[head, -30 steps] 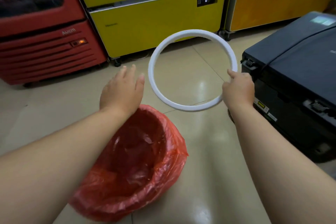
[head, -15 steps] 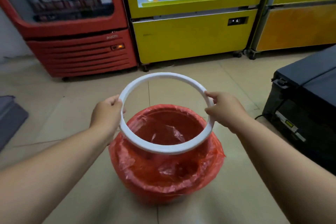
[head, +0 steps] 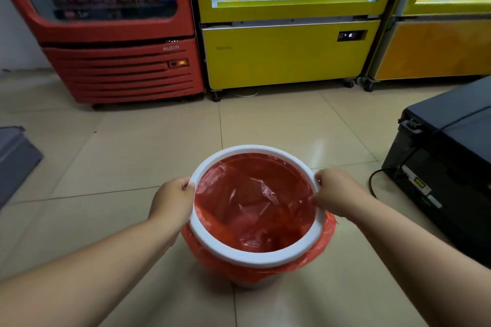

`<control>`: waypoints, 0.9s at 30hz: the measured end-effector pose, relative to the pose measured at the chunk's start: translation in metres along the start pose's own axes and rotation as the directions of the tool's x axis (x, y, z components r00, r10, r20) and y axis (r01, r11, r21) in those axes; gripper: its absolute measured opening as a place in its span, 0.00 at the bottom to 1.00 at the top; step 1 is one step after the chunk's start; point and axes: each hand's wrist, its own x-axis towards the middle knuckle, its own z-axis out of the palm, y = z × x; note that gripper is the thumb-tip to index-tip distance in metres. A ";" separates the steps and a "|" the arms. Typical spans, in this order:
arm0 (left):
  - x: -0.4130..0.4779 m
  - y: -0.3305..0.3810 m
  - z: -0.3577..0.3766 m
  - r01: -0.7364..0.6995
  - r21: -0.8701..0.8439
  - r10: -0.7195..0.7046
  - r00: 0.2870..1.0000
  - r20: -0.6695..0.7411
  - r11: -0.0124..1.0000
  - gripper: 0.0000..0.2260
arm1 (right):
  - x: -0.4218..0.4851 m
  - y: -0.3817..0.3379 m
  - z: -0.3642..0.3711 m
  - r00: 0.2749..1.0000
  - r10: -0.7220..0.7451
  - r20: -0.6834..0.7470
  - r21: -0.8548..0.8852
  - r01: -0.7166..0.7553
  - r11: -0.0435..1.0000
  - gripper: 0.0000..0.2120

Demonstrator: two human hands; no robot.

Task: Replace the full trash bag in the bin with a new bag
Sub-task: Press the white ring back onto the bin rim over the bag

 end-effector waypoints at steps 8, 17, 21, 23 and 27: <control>-0.002 -0.004 0.005 0.103 -0.062 -0.103 0.995 0.002 0.993 0.13 | 0.005 0.004 0.007 0.999 0.010 -0.050 0.069 -0.006 0.998 0.10; 0.009 -0.018 0.010 0.253 -0.241 -0.248 0.967 0.049 0.937 0.11 | 0.014 0.010 0.009 0.994 0.105 0.021 0.347 -0.106 0.932 0.14; 0.015 -0.021 0.017 0.292 -0.341 -0.295 0.954 0.044 0.893 0.11 | 0.020 0.010 0.012 0.992 0.125 0.012 0.378 -0.120 0.918 0.15; 0.023 -0.019 0.020 0.299 -0.366 -0.300 0.952 0.055 0.881 0.11 | 0.026 0.009 0.012 0.989 0.146 0.000 0.419 -0.133 0.898 0.16; 0.050 -0.003 0.031 0.290 -0.371 -0.285 0.956 0.071 0.882 0.14 | 0.048 0.005 0.005 0.977 0.209 -0.042 0.504 -0.160 0.849 0.19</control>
